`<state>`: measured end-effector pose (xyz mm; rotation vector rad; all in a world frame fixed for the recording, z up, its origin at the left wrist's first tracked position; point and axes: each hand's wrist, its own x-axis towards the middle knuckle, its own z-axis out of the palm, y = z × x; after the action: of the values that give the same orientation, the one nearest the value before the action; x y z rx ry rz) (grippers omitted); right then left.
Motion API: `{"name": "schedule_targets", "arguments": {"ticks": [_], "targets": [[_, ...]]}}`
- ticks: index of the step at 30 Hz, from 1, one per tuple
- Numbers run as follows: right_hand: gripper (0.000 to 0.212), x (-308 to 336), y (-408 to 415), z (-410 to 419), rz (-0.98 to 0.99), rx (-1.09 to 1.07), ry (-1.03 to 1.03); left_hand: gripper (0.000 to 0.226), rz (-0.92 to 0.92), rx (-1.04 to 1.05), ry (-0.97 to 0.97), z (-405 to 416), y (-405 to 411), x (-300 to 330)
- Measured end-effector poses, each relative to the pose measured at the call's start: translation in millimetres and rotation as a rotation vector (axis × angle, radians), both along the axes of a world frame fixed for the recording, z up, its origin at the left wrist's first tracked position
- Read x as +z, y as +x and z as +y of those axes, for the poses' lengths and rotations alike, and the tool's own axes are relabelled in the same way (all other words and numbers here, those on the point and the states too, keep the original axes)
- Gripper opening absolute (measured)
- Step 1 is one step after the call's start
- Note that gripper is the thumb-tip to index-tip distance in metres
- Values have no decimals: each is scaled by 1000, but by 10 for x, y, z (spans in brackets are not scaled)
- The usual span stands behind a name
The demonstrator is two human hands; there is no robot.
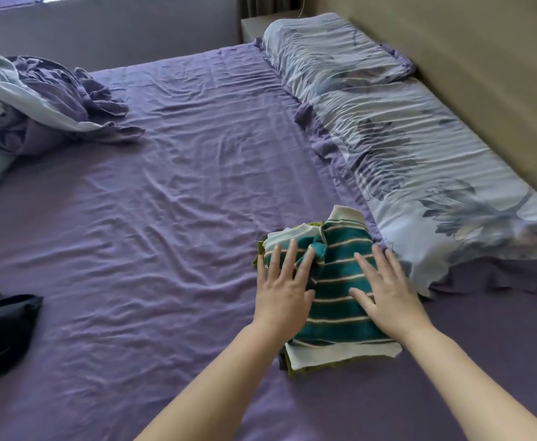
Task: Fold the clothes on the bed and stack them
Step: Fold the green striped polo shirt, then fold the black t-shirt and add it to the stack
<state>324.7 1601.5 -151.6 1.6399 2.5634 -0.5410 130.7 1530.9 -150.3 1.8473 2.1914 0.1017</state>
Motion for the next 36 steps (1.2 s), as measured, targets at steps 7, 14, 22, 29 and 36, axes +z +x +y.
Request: {"name": "schedule_targets", "arguments": {"ticks": [7,14,22,29,36], "targets": [[68,-254,3,-62,-256,72,-37,54,396,-490,286,-26,48,20],[70,-259,85,-76,-217,29,-192,94,165,-198,-222,-17,-187,-333],[78,-93,-191,-122,-407,-21,-185,83,91,-134,-255,-67,-104,-163],[64,197,-518,-643,-329,8,14,71,-81,139,-208,-892,-515,154],[58,518,-1218,-1343,-157,114,91,50,-46,363,-232,-1917,-1258,388]]}}
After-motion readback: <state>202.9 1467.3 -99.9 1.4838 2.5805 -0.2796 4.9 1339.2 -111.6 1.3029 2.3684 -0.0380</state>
